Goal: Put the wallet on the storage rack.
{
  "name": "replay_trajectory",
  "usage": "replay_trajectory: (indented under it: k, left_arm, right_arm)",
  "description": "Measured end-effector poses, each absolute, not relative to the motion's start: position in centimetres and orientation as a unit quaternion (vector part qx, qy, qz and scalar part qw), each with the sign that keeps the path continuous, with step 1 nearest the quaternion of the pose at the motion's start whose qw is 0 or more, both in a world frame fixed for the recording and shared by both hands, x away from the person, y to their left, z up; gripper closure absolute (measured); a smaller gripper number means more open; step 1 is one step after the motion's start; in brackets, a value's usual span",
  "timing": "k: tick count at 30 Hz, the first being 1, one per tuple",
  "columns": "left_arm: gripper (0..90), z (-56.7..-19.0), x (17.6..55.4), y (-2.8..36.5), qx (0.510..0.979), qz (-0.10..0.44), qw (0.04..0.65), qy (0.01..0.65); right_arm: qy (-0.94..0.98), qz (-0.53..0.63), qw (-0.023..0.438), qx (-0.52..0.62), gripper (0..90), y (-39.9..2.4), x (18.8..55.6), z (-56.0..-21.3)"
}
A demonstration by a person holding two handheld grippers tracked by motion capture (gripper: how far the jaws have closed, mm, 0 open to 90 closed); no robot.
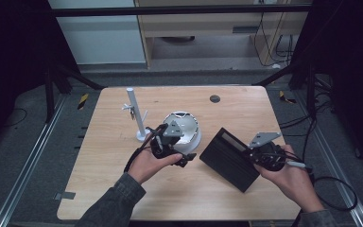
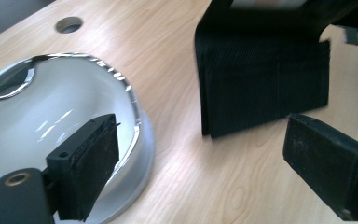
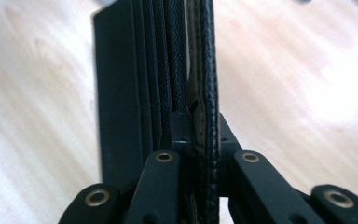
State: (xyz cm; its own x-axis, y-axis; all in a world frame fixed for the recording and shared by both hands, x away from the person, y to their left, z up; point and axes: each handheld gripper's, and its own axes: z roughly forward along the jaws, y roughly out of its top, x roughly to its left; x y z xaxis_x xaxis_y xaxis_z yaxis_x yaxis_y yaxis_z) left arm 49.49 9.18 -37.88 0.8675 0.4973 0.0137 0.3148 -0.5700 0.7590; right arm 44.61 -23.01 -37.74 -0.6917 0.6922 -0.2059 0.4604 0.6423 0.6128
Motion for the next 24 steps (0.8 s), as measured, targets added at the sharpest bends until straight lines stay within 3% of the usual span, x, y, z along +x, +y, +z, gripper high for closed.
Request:
replay_trajectory:
  k: [6, 24]
  left_arm:
    - [9.6, -38.0, 49.8, 9.9, 0.875, 0.108, 0.404, 0.242]
    - [9.5, -36.8, 49.8, 11.3, 0.866, 0.107, 0.425, 0.24]
  right_arm:
    - [0.858, 0.304, 0.255, 0.325, 84.7, -24.0, 44.6, -36.3]
    - [0.823, 0.376, 0.301, 0.303, 84.8, -23.0, 44.5, -34.0]
